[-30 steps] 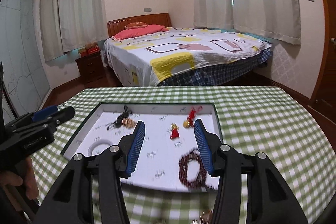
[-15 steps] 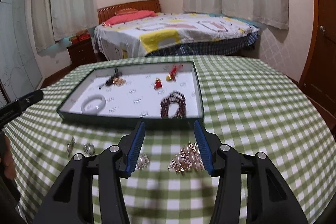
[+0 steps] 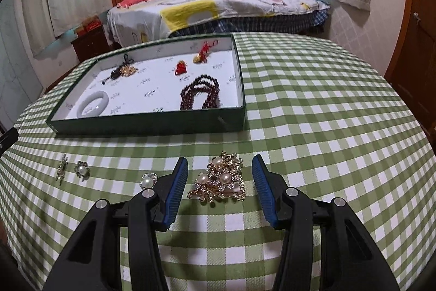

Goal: Organize jewelry
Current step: 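Grasp the gold pearl cluster brooch with the right gripper, then grasp the rhinestone hair clip with the left gripper while the right holds the brooch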

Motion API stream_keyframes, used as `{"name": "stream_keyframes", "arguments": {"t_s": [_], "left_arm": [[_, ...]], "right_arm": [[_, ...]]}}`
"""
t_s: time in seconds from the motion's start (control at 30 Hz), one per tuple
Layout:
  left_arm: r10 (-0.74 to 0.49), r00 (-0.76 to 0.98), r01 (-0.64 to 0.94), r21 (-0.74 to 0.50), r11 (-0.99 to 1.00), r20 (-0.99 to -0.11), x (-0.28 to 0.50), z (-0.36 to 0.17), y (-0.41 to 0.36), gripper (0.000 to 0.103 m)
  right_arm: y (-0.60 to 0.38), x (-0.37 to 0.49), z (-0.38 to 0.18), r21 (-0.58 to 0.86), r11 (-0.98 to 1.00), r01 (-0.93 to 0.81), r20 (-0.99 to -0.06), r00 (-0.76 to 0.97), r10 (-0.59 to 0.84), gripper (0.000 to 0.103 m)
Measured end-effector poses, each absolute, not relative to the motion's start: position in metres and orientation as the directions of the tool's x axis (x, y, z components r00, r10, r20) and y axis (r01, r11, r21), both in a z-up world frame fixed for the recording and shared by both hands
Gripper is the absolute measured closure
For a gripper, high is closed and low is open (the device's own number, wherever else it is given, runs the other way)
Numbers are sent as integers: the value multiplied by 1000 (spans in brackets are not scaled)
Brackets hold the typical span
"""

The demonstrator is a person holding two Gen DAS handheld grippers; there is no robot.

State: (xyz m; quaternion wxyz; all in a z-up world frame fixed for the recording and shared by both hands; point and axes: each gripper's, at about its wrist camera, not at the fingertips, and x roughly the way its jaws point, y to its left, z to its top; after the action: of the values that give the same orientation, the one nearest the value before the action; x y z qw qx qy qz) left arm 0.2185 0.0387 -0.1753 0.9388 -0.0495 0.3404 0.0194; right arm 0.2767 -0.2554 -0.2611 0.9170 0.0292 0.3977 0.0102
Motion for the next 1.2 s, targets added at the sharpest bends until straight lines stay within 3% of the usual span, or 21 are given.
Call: {"name": "stream_keyframes", "arguments": {"t_s": [0.37,0.6,1.13,1.2], "left_arm": [[-6,743,-69,-85,994,-670,223,-189,38,34],[-17,727,-61,-89,994,-686,225,-196,32,34],[-60,694,-3,-86,996,-717,236,-215,4,34],[-67,688,12,-81,997,-722,237,-218,-2,40]], "right_arm": [[-251,287,-275,49,999,-5,-773,633,41,56],[-251,280,-274,57,998,-12,-768,639,52,80],[-266,268,-271,72,997,5,-756,653,51,81],[-265,268,-270,76,997,2,-756,652,56,81]]}}
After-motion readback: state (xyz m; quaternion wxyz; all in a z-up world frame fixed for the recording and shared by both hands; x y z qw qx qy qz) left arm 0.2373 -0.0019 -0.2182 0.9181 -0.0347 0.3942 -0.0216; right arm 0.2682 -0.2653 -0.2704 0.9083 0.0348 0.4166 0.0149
